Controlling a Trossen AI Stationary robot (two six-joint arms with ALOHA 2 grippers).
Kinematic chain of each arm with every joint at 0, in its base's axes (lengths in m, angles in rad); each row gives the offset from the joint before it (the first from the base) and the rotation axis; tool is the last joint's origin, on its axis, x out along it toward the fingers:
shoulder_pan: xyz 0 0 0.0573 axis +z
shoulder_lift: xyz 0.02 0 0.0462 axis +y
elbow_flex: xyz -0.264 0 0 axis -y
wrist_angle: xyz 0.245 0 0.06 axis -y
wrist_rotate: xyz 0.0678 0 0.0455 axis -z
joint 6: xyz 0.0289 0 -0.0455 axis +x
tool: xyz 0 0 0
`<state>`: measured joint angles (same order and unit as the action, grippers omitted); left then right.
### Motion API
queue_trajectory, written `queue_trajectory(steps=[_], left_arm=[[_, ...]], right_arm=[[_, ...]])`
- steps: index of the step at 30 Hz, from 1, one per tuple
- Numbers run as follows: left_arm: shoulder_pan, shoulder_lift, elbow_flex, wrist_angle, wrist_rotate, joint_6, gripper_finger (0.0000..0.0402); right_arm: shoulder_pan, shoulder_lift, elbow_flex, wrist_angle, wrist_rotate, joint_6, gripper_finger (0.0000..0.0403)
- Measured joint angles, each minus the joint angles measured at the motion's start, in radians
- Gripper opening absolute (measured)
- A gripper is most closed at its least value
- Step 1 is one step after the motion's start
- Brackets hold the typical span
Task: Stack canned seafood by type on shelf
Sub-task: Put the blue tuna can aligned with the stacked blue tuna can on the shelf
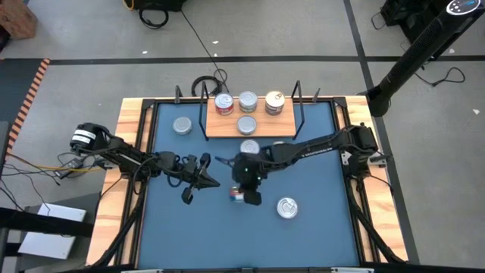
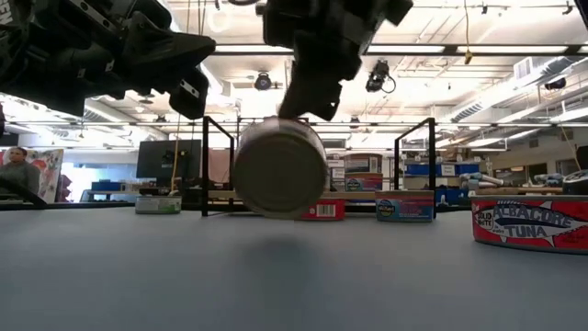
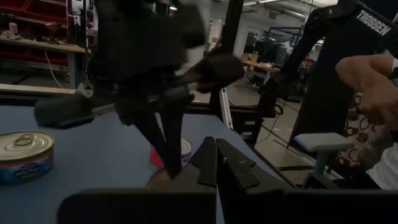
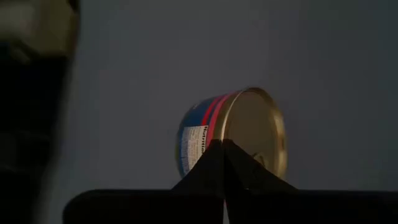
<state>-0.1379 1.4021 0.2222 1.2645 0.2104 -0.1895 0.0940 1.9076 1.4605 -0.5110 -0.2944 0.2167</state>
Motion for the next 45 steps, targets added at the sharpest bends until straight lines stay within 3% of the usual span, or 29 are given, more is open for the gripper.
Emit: queue_trajectory(steps=[5,21,45], left_arm=[[0.000,0.000,0.000,-0.002,0.000,-0.005,0.0002],[0.000,0.000,0.000,-0.002,-0.002,-0.029,0.0002],[0.000,0.000,0.000,-0.011,-0.002,-0.032,0.0002]], right_arm=[[-0.066,0.000,-0.011,0.009,-0.098,0.166,0.0001],[-0.133,0.000,-0.090,0.125,-0.292,0.338,0.0000],[-0.200,0.005,-0.138,0.143,-0.260,0.325,0.0000]])
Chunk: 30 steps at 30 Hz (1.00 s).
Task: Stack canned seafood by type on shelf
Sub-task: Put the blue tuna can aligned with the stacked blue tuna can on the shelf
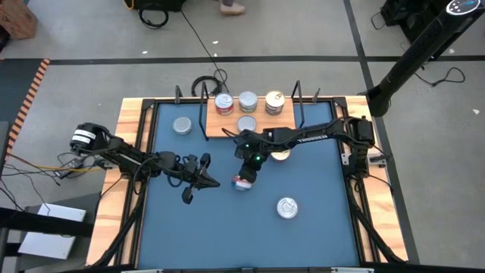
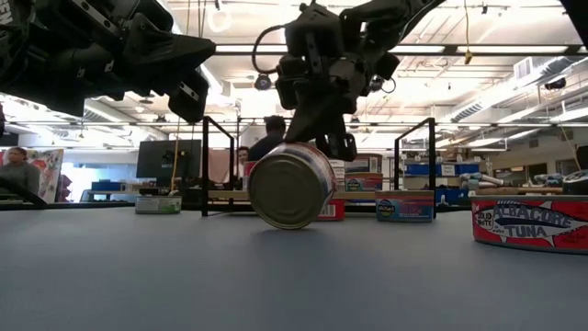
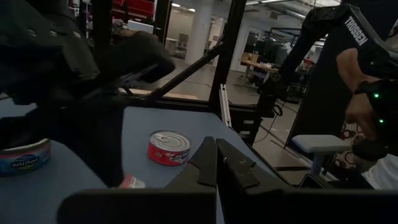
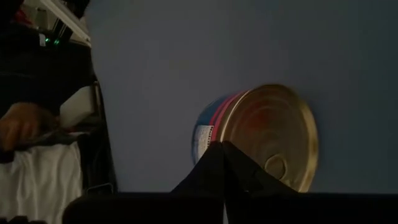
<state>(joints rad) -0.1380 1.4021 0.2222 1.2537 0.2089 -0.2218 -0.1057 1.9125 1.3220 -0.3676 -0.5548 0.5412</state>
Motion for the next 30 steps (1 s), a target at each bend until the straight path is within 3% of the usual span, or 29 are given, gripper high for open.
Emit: queue_trajectory(steps=[8,19,30], left_arm=[[0.000,0.000,0.000,-0.004,0.000,0.000,0.0002],[0.000,0.000,0.000,-0.004,0.000,0.000,0.0002],[0.000,0.000,0.000,-0.004,-0.002,0.005,0.0002]], right_arm=[[-0.024,-0.001,0.000,-0.031,0.038,-0.089,0.0029],[-0.012,-0.111,-0.005,-0.064,0.204,-0.127,0.0178],[0.227,-0.142,-0.003,-0.093,0.684,-0.257,0.0307]])
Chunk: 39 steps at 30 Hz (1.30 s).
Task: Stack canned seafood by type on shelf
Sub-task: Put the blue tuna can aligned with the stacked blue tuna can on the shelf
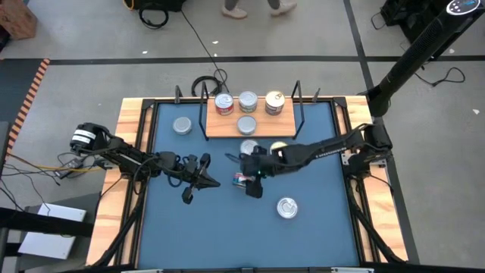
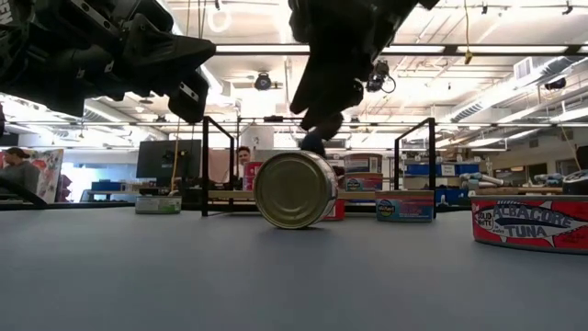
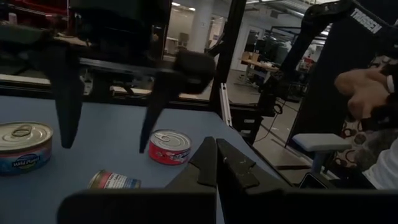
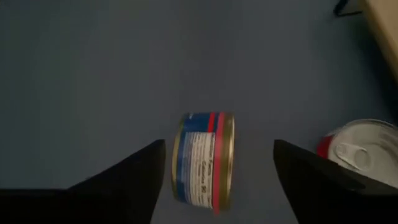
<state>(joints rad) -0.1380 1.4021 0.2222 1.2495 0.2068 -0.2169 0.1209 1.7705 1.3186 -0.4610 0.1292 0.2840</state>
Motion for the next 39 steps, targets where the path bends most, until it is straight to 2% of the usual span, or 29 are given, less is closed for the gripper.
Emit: queue_trajectory(steps=[4,12,20,32,39], left_arm=[[0.000,0.000,0.000,-0.005,-0.009,0.001,0.0002],[0.000,0.000,0.000,-0.006,-0.012,0.002,0.0002],[0.000,0.000,0.000,-0.014,-0.015,0.003,0.0002],[0.000,0.000,0.000,-0.016,-0.015,0.003,0.0002],[0.000,0.000,0.000,-0.015,-0.015,0.004,0.0002]], right_arm=[[0.037,0.013,0.001,-0.014,0.084,0.006,0.0332],[0.043,0.077,0.001,-0.014,0.082,0.011,0.0339],[0.043,0.078,0.002,-0.003,0.060,0.004,0.0332],[0.047,0.139,0.002,0.017,0.034,0.027,0.0298],[0.046,0.134,0.002,0.014,0.032,0.010,0.0226]])
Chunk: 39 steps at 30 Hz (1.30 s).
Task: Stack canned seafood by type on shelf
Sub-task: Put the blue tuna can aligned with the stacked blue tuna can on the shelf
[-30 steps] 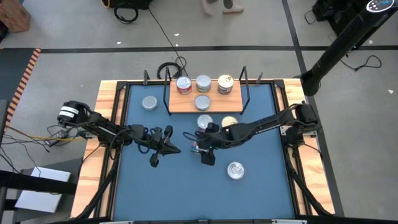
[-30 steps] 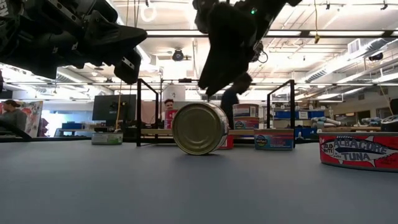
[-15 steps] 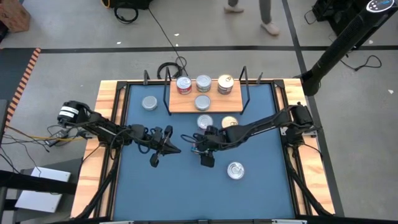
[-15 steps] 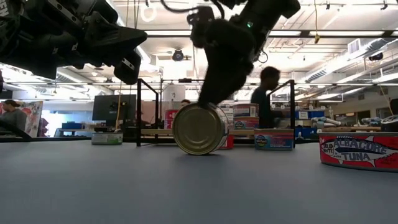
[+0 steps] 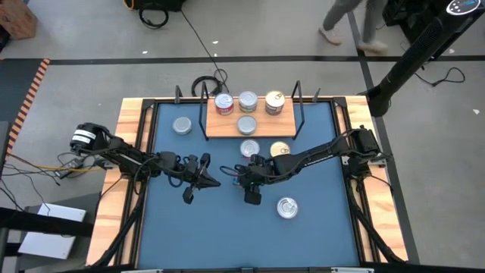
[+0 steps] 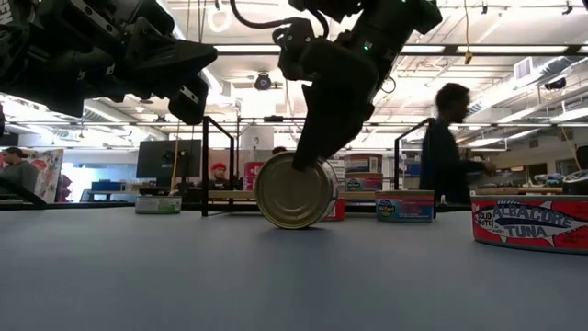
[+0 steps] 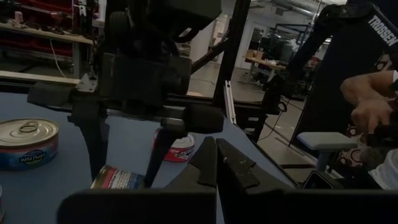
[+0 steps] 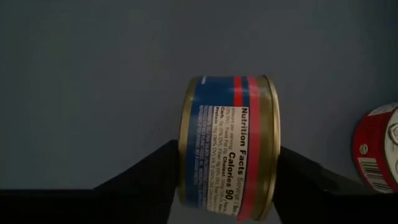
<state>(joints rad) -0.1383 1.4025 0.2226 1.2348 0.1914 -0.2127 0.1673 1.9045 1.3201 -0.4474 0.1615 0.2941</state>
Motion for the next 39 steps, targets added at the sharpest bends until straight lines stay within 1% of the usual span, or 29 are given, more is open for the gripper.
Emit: queue_trajectory(steps=[3,7,10,13,17,23,25,29,32,35,39], left_arm=[[0.000,0.000,0.000,0.000,0.000,0.000,0.0002],[0.000,0.000,0.000,0.001,0.000,0.000,0.0002],[0.000,0.000,0.000,0.001,0.000,0.000,0.0002],[0.000,0.000,0.000,0.001,0.000,-0.001,0.0002],[0.000,0.000,0.000,0.001,0.000,-0.001,0.0002],[0.000,0.000,0.000,0.001,0.000,0.001,0.0002],[0.000,0.000,0.000,0.001,0.000,0.002,0.0002],[0.000,0.000,0.000,0.001,0.000,0.002,0.0002],[0.000,0.000,0.000,0.001,0.000,0.002,0.0002],[0.000,0.000,0.000,0.001,0.000,0.002,0.0002],[0.000,0.000,0.000,0.000,0.000,0.002,0.0002]], right_arm=[[0.000,-0.004,0.000,0.001,-0.001,-0.011,0.0195],[0.000,-0.024,0.008,-0.029,0.002,-0.036,0.0194],[0.010,-0.043,0.054,-0.101,0.051,-0.072,0.0194],[0.029,-0.059,0.111,-0.228,0.168,-0.124,0.0194],[0.048,-0.077,0.172,-0.401,0.359,-0.168,0.0194],[0.028,-0.088,0.164,-0.601,0.632,-0.186,0.0194],[0.007,-0.089,0.150,-0.616,0.673,-0.187,0.0194],[-0.044,-0.089,0.092,-0.608,0.687,-0.207,0.0194],[-0.083,-0.089,0.031,-0.583,0.731,-0.237,0.0194],[-0.117,-0.089,-0.030,-0.528,0.776,-0.287,0.0194],[-0.158,-0.089,-0.097,-0.430,0.782,-0.344,0.0194]])
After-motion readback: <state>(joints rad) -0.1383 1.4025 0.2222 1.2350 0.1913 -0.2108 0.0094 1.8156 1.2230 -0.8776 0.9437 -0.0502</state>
